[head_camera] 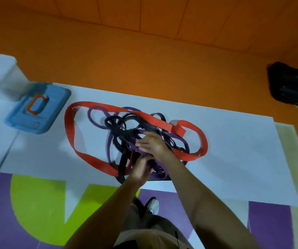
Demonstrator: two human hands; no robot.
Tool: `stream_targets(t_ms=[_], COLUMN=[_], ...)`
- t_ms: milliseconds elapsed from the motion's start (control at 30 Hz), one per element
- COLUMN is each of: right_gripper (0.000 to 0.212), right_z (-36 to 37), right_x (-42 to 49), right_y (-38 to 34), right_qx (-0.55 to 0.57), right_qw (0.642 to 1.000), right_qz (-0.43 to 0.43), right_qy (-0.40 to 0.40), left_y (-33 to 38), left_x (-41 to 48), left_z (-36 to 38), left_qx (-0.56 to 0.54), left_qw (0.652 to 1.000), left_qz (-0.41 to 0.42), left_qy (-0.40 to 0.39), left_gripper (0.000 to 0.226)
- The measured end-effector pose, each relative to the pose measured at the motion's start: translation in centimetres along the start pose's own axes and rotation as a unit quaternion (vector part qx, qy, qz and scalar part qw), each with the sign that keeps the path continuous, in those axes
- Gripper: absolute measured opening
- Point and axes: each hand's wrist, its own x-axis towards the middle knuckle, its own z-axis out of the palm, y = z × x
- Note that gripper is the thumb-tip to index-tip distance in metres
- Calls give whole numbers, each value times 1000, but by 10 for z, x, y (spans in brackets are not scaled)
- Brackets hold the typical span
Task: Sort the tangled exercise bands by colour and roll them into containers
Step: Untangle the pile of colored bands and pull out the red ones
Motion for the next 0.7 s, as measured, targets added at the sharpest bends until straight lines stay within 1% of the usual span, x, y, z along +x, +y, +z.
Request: stream_targets(t_ms=[33,100,133,200,233,267,333,367,400,433,500,533,567,633,700], right_gripper=[20,19,18,12,15,19,20,22,27,30,25,22,22,33,51], right_z=[-27,-83,-105,-137,-149,-156,-156,-152,-151,-148,-149,-151,-151,-152,-148], right_x=[-8,-25,-30,-39,-44,-46,-55,-58,-57,-57,-58,-59,-62,-70,-81], right_y=[7,23,35,62,74,86,99,102,109,112,117,119,118,120,120], right_qx=[10,44,17,-149,-231,-262,-233,-207,-192,-196,-245,-258,-251,-175,-71], right_qw=[998,984,974,941,921,913,934,945,951,952,935,929,932,957,982], right_qz=[-26,-45,-45,-8,23,58,102,118,119,109,69,53,37,-7,-14], right_qy=[52,169,219,303,313,306,252,224,210,211,248,261,261,233,177], left_y=[0,-3,-2,0,0,1,4,4,5,5,8,9,9,10,5], left_x=[4,15,21,26,27,27,30,32,32,34,37,37,39,38,42], left_z=[-2,-8,-11,-15,-18,-20,-23,-24,-24,-25,-27,-28,-29,-26,-23], left_qx=[-8,-16,-16,-15,-17,-19,-28,-29,-33,-40,-57,-70,-82,-74,-46], left_qw=[1000,999,999,999,999,999,998,998,998,998,998,997,996,997,998], left_qz=[-24,-34,-43,-41,-41,-44,-50,-48,-45,-44,-35,-32,-29,-21,-23], left_qy=[3,0,10,20,18,19,16,12,9,10,9,6,5,23,36], left_gripper=[13,9,11,9,8,9,11,9,9,15,24,23,18,9,9])
